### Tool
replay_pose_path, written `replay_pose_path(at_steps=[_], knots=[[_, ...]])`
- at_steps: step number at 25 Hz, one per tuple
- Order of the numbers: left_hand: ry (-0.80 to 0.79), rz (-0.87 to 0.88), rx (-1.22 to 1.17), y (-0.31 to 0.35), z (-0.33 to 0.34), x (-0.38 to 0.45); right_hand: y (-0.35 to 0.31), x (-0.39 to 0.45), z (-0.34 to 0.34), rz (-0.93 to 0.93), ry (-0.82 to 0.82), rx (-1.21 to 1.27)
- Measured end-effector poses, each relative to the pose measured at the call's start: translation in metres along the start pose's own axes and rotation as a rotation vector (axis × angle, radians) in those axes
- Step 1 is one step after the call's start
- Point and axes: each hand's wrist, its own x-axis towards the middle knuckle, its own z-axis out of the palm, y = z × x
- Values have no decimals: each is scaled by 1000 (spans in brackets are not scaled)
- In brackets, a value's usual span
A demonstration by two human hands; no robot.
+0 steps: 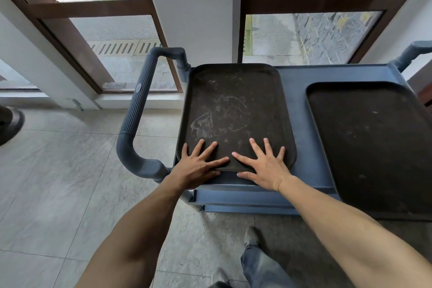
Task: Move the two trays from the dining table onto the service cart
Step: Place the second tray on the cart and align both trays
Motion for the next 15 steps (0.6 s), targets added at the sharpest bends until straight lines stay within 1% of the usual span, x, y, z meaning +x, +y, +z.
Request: replay_pose_path(at_steps=[8,15], knots=[[-8,-12,-39,-1,6,5,1,8,8,18,-8,-16],[-19,-47,-144,-3,9,0,-4,-1,7,23,-97,83]])
